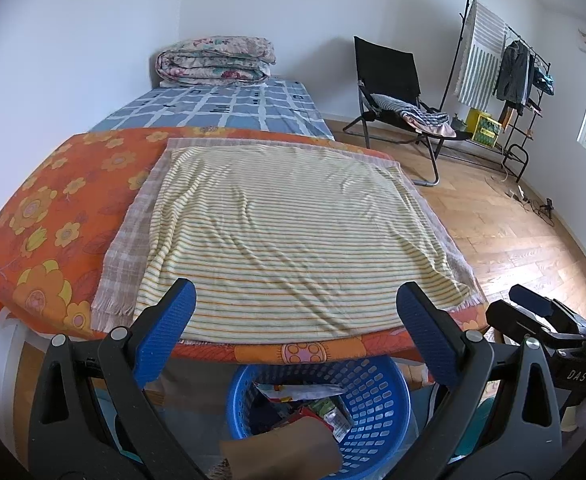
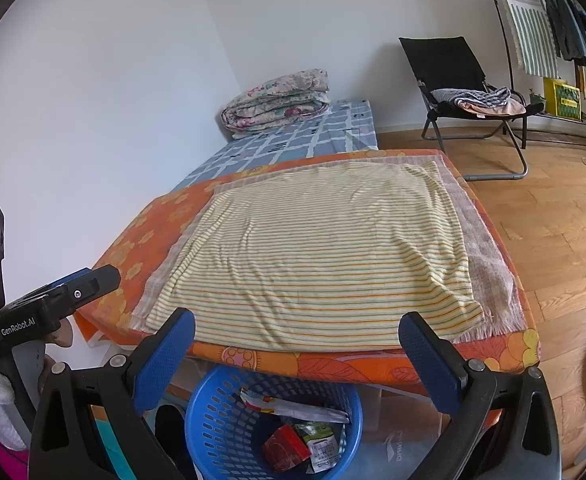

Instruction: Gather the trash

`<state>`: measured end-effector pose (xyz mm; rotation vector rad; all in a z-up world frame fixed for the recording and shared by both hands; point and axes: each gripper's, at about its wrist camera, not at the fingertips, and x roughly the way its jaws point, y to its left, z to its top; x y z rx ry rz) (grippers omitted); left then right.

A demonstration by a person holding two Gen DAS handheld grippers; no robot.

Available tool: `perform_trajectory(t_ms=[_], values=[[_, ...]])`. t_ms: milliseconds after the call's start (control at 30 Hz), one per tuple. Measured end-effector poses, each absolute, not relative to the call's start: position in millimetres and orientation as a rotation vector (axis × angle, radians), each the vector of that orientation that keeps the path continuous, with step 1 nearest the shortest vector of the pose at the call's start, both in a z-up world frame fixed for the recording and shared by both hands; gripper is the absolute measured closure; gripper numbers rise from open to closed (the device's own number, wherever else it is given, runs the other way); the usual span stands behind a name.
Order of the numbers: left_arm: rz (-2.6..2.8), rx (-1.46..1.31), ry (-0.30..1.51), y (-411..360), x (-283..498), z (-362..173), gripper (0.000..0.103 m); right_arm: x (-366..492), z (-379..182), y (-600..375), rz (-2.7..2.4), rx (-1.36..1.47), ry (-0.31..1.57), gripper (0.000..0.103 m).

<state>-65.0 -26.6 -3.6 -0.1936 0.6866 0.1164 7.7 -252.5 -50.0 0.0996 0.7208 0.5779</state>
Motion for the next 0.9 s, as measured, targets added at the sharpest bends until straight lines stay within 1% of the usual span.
perform_trajectory(t_ms=[900], values=[[0.119, -0.192, 0.686, -27.9, -65.7, -3.5, 0.001, 5.0, -51.0, -251.3, 0.577, 0.11, 0.733, 0.0]])
